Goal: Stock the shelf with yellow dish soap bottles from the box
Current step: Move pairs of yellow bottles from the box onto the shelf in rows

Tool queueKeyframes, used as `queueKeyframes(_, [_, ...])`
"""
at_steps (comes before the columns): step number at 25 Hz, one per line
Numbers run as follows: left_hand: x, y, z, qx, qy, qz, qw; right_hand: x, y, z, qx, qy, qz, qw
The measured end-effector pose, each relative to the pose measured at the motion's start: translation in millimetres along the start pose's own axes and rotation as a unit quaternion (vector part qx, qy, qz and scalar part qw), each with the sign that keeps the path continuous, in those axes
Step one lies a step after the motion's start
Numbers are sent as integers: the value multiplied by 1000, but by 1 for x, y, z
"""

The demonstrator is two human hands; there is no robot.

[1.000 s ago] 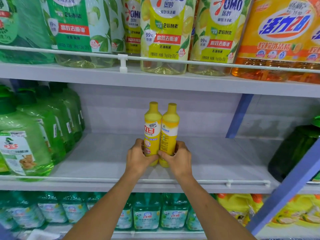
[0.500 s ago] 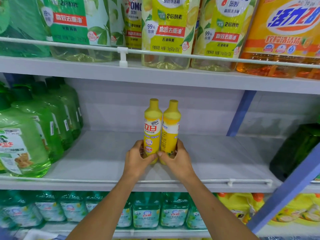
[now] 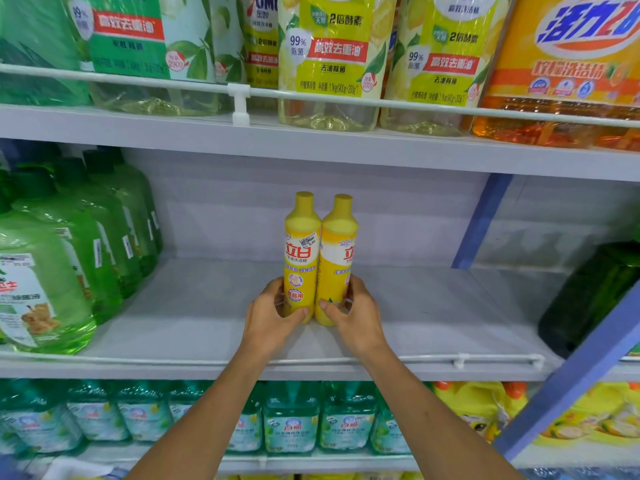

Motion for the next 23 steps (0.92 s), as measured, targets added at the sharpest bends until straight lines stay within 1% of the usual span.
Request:
queueKeyframes(3, [1,2,-5,12,4,-35,999,-5,0,-3,37,-14,24,999])
queueKeyframes(7, [-2,2,-12,3,22,-89,996,2,-4,-6,22,-39,83,995])
queueKeyframes(9, [-4,3,-16,-1,31,-108,994,0,-3,-10,27,-41,106,993])
queueKeyframes(11, [-9,4,-25,-6,40,-122,992,-2,-6,-18,31,-51,111,992])
queueKeyframes(15, [-29,-2,-46,21,52,-111,992,-1,-23,-47,51,-78,107,990])
queueKeyframes(18, [-44,-6,-63,62,34,-81,994,-1,-36,-74,82,-58,106,989])
queueKeyframes(23, [-69,-11,-90,69,3,-40,997,4,-55,-106,97,-31,68,993])
Point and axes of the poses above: each hand's wrist, its own z-axis away from the middle knuckle, its own y-axis out of the back of the hand, x = y × z, the point moved 6 cm from there along -z, towards the middle knuckle, and after that the axes turned 15 degrees about -y, right-handed, at the moved point
